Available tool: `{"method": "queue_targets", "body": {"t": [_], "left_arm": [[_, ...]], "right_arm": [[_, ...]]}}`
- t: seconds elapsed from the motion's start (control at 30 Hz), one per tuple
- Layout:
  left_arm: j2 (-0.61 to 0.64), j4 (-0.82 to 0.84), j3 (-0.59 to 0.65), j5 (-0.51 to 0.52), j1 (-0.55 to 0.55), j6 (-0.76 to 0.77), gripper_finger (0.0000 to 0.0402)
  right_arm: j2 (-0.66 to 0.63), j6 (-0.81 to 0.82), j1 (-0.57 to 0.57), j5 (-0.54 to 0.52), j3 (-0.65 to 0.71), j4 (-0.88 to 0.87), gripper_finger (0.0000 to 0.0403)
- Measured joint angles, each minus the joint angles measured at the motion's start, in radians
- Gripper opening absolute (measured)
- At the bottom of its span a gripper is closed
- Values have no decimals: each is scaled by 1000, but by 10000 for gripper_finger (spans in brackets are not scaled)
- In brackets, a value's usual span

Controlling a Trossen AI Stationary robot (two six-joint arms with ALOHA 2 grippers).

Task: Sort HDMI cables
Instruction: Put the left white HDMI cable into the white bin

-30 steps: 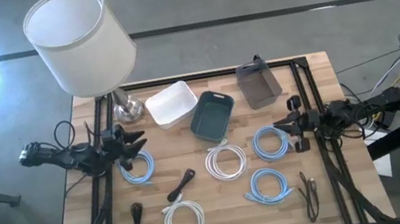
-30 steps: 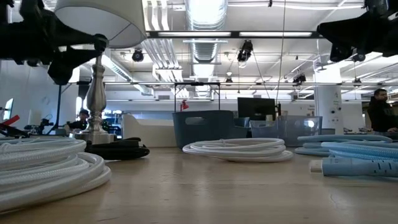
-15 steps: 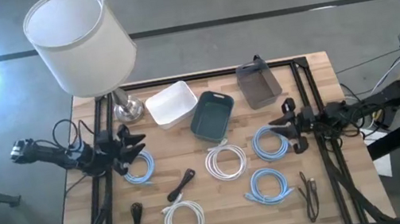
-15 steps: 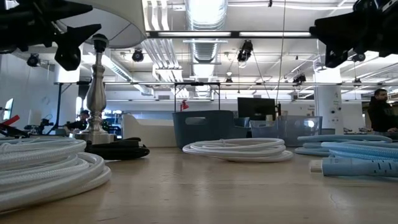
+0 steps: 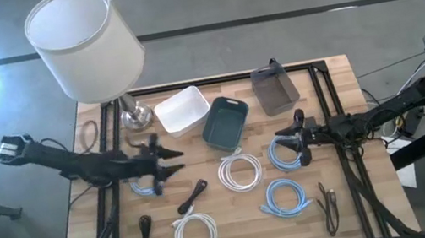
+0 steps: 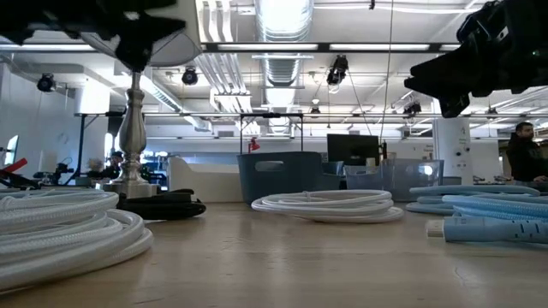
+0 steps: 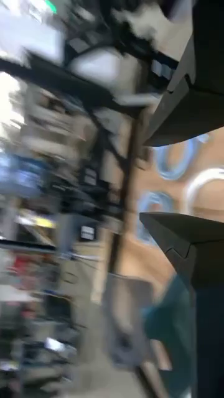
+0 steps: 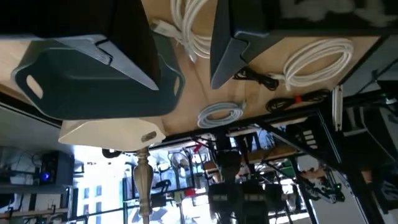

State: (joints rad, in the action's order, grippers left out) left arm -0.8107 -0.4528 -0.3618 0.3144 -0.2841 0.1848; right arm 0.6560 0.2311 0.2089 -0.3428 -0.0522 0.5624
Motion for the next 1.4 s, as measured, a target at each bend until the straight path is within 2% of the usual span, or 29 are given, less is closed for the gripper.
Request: {"method": "queue_targets", "body": {"t": [0.13,0.37,0.47,0.57,0.7,0.77,1.13,1.4], "left_arm": [[-156,177,-162,5,-2,9,188],[-414,620,-470,14,-11,56,182],[-501,842,-575,-81,-14,140,174],[-568,952,-640,-181,-19,236,166],[-645,966,-650,-329,-43,298,157],[-677,960,-649,-369,-63,308,154],[-861,839,-650,-377,-172,291,149],[-949,819,-651,-365,-187,362,149]], "right_arm": [[29,-2,0,1,-33,-5,129],[63,-2,0,3,-64,-14,121],[75,-5,0,3,-68,-13,121],[84,-4,0,3,-68,-9,124],[93,-5,0,3,-67,-8,131],[93,-6,0,3,-67,-14,133],[104,-105,0,3,-97,-9,132],[107,-201,0,2,-119,-9,140]]}}
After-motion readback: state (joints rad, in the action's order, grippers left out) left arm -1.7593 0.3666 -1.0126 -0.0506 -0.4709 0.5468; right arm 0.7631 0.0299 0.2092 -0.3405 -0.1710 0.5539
